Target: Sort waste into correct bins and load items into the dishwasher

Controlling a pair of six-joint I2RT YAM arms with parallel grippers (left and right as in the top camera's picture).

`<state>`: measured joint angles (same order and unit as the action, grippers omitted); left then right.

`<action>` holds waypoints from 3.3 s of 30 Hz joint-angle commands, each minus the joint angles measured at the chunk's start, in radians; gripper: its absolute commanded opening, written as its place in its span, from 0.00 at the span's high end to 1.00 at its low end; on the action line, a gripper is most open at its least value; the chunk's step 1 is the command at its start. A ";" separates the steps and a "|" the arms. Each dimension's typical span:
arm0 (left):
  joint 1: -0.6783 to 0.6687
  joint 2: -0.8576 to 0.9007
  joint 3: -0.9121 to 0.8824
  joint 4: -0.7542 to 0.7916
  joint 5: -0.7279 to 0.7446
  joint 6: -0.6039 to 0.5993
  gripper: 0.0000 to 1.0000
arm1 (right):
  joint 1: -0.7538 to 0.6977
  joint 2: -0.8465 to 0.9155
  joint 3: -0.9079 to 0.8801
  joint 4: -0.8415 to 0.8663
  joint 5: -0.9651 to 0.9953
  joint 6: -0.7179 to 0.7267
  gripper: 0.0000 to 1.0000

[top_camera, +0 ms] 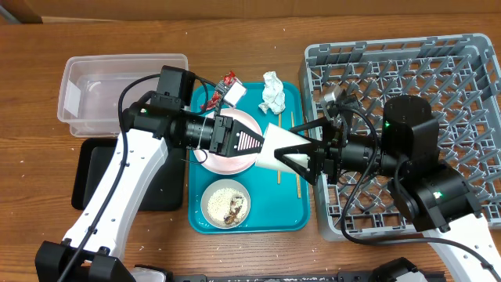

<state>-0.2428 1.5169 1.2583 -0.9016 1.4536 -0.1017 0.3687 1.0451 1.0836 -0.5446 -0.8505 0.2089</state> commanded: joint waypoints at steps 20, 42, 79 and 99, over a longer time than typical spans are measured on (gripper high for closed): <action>-0.006 -0.004 0.007 0.173 0.088 -0.146 0.69 | -0.011 -0.026 0.027 -0.021 -0.047 -0.042 0.42; -0.032 -0.072 0.101 -0.124 -0.843 -0.206 0.60 | -0.010 -0.052 0.038 -0.834 0.828 0.447 0.42; -0.521 -0.074 -0.268 -0.015 -1.407 -0.349 0.59 | -0.011 -0.008 0.202 -0.516 0.902 0.431 0.00; -0.539 0.149 -0.278 0.074 -1.512 -0.489 0.96 | -0.011 0.003 0.199 -0.543 0.902 0.431 0.00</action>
<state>-0.7795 1.6543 0.9867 -0.8181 -0.0460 -0.5549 0.3599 1.0519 1.2736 -1.0924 0.0414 0.6491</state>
